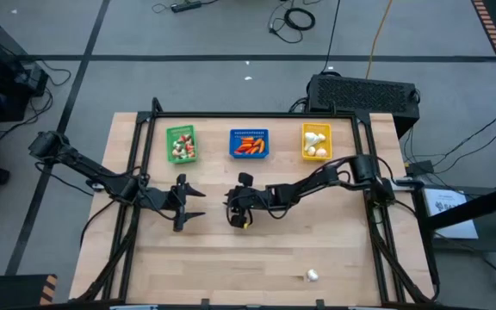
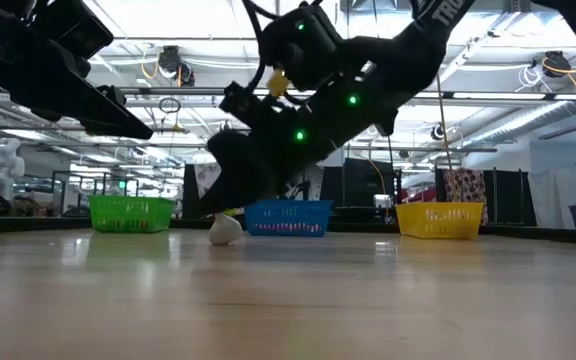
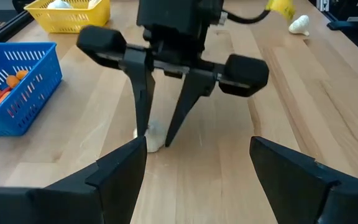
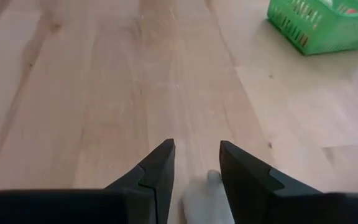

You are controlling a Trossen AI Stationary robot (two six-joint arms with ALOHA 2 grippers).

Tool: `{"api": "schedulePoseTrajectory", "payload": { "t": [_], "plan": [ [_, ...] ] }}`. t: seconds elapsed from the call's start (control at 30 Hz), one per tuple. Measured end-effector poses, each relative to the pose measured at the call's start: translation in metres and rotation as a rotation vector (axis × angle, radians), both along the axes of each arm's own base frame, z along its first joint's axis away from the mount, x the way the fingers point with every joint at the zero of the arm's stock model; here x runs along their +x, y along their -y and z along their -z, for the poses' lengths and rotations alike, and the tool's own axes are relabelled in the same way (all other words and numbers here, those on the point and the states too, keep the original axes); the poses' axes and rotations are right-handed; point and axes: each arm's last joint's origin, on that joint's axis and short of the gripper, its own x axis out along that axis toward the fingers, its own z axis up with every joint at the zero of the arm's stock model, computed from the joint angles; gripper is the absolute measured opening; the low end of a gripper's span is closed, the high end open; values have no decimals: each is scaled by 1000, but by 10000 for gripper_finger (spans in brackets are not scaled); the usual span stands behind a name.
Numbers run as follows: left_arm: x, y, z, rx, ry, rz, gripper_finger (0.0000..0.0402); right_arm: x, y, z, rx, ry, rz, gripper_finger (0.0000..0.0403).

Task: Sort produce into baskets
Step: Put the garlic into the yellow bin

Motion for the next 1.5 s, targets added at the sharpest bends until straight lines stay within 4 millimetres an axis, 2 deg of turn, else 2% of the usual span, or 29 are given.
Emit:
{"api": "schedulePoseTrajectory", "payload": {
  "t": [0.43, 0.57, 0.8, 0.87, 1.0, 1.1, 1.33, 1.5],
  "plan": [
    [0, 0, 0, 1, -2, 4, 294, 0, 2, 2, -6, -9, 6, 112],
    [0, 0, 0, 1, -2, 4, 294, 0, 3, 2, -6, -12, 7, 83],
    [0, 0, 0, 1, -2, 4, 294, -3, 3, -2, -12, -41, -3, 9],
    [0, 0, 0, 1, -2, 4, 294, -4, 2, -10, 0, -28, -20, 7],
    [0, 0, 0, 2, -3, 4, 294, -8, 2, -39, 28, 10, -45, 5],
    [0, 0, 0, 1, -5, 3, 294, -17, 1, -55, 39, -36, -65, 3],
    [0, 0, 1, 0, -7, 3, 294, -52, 3, -96, 54, -196, -40, 3],
    [0, 0, 1, -30, -8, -12, 294, -79, 13, -119, 75, -304, 9, 1]
  ]
}}
